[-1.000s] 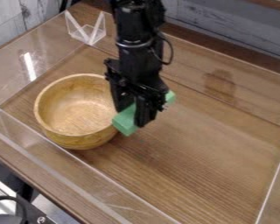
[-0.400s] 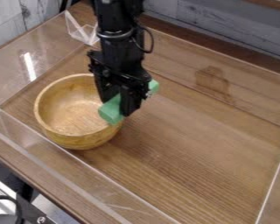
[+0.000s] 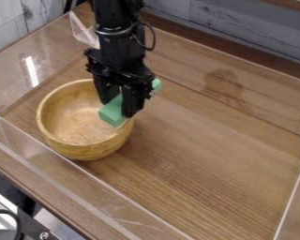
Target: Put the green block in the brown bowl
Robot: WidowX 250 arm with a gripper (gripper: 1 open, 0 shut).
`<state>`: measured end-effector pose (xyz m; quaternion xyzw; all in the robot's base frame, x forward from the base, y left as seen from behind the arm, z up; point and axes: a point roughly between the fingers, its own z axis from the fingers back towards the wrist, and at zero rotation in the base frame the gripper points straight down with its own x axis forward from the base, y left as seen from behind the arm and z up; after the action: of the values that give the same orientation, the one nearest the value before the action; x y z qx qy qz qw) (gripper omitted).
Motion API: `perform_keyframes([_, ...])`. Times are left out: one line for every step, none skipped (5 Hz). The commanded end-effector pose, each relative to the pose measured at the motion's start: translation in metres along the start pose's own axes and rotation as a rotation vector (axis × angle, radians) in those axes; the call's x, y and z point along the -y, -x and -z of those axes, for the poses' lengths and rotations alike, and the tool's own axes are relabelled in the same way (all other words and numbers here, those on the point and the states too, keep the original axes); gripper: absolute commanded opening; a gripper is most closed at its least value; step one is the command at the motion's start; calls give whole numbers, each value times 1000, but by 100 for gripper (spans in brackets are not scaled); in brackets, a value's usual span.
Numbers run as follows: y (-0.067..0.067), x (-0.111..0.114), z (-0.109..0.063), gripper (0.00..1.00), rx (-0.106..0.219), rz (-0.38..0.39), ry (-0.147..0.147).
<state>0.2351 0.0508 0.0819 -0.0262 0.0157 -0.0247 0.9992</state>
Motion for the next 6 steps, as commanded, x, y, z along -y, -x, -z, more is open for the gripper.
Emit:
perform_keyframes([-5, -12, -19, 0, 79, -20, -26])
perform_keyframes([-1, -21, -19, 0, 81, -35, -28])
perform_keyframes([3, -27, -19, 0, 80, -47, -29])
perform_keyframes([6, -32, -18, 0, 77, -57, -30])
perform_keyframes([10, -37, -16, 0, 75, -69, -32])
perform_keyframes([13, -41, -16, 0, 72, -82, -33])
